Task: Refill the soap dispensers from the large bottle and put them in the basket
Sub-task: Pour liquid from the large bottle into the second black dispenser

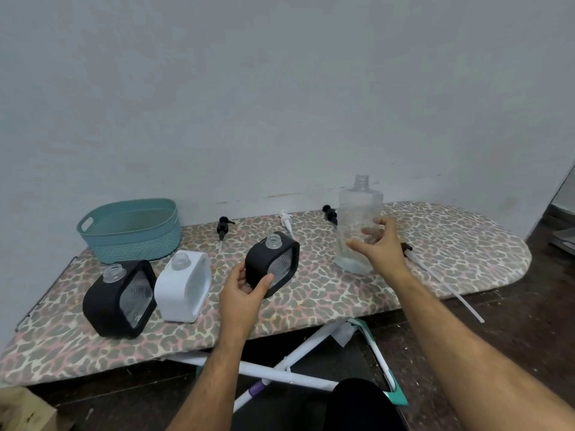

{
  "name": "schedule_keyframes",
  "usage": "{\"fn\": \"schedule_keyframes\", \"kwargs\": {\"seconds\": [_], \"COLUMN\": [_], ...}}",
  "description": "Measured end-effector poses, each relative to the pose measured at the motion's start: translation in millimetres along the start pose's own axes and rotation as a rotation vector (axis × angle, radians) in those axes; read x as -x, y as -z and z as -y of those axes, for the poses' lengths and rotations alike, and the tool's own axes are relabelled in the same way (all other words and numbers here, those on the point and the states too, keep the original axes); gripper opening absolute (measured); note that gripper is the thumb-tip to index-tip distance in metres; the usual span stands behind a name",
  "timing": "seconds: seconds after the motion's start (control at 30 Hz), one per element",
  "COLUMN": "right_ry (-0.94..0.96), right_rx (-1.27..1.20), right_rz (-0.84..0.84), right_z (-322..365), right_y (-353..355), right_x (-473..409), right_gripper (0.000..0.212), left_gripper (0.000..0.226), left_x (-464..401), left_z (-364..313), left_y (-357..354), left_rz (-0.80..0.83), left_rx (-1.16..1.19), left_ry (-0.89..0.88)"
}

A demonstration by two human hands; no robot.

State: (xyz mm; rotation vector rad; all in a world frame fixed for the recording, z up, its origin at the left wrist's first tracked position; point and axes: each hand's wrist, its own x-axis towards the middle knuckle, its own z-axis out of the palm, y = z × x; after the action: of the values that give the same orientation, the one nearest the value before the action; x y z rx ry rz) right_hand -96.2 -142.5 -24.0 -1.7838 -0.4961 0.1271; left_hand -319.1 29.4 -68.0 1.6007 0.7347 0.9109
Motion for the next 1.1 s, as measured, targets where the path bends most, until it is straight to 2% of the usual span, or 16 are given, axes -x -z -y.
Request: {"fn": "schedule_keyframes", "kwargs": {"seconds": [0.17,0.5,0.77,1.0,1.1], "right_ry": [-0.006,0.036,0.045,0.038,0.03], "right_rx": [0.022,0.093,0.133,0.151,0.155], "right_rz": [-0.086,-0.049,-0.072,-0.051,-0.073], "right_z": [-1.4,4.3,1.5,0.4,-0.1], "right_y": [-25.7,-67.7,-74.6,-73.7,-73.7], "right_x": [-12.1,-37.5,-43.4,-41.5,-38.0], "right_gripper": [0.079,0.077,0.077,0.083,0.093], "left_gripper": [0.05,0.051,0.05,0.05,0.05], "left_x": [-1.4,-5.1,-6.6,-7.2,-6.5], "left_z": [1.0,8.3,11.6,11.8,10.4], "left_y": [-2.0,-2.9,-5.5,-5.7,-6.1], "left_rz": [0.034,0.034,0.023,0.023,0.021], "left_rx": [-0.033,-0.043,-0.045,-0.051,-0.053], "left_ry": [-0.009,-0.004,-0.011,-0.006,-0.006]}}
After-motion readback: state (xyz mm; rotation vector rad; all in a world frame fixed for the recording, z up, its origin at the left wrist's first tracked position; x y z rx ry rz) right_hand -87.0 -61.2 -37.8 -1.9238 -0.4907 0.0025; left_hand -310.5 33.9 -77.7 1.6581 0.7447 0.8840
